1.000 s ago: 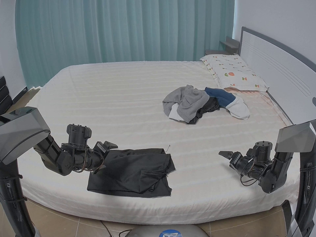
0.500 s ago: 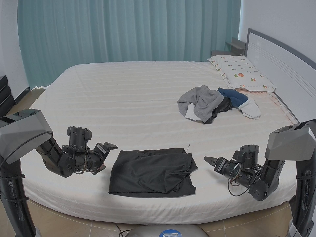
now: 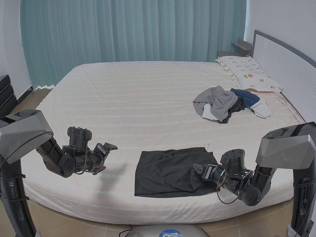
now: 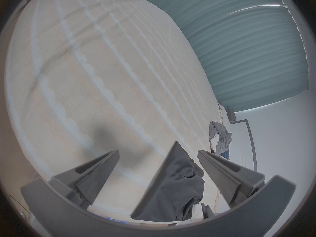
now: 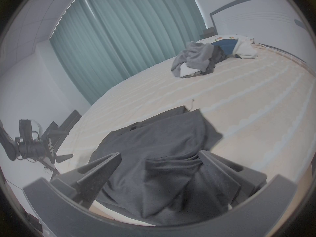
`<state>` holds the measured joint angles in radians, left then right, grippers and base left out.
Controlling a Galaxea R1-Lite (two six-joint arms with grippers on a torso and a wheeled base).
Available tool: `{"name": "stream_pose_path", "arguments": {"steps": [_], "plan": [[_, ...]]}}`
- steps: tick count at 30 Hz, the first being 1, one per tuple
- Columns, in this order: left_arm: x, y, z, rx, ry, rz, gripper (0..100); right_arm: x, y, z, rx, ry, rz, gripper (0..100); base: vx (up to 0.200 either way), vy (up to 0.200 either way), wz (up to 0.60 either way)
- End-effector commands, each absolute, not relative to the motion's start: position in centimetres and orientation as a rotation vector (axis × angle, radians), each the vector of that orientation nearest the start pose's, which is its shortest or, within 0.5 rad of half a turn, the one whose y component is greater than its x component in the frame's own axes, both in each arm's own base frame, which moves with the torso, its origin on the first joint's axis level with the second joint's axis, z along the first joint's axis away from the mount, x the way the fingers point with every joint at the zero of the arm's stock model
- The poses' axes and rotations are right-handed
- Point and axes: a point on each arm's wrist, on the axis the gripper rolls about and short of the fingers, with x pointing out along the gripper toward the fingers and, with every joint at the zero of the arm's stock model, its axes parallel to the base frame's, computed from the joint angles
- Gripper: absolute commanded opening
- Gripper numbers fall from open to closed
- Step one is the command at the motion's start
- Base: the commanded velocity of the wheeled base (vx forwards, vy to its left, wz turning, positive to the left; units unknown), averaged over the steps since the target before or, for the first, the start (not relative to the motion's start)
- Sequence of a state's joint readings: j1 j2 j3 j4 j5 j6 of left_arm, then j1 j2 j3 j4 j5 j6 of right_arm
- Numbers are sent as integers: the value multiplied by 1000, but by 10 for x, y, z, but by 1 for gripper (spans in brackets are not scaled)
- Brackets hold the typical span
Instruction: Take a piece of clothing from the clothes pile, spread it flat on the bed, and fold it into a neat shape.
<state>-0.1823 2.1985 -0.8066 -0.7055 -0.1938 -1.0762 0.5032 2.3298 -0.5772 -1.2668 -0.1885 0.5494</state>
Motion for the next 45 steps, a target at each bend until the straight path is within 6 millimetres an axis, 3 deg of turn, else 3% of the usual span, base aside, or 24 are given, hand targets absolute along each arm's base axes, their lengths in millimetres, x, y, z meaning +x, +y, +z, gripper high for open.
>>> {"name": "stream_pose_path", "arguments": {"steps": [1,4,8,22,23,26,32,38,45], "plan": [[354,-70,19,-1020,817,46,100,299,161,-24,334,542,153,100,0,0,0],[353,-70,18,-1018,819,45,100,299,160,-24,319,537,138,100,0,0,0],[353,-70,18,-1016,820,47,100,301,142,-25,245,575,57,100,0,0,0],[353,-70,18,-1016,820,47,100,296,129,-33,202,643,1,100,0,0,0],[353,-70,18,-1016,820,47,100,290,116,-39,147,684,-18,100,0,0,0],[353,-70,18,-1014,821,47,100,289,110,-42,130,695,-33,100,0,0,0],[353,-70,18,-1014,821,47,100,284,91,-29,116,690,-53,100,0,0,0],[353,-70,18,-1014,821,47,100,278,51,-16,104,716,8,100,0,0,0],[353,-70,18,-1014,821,47,100,277,24,-25,31,757,10,100,0,0,0]]}}
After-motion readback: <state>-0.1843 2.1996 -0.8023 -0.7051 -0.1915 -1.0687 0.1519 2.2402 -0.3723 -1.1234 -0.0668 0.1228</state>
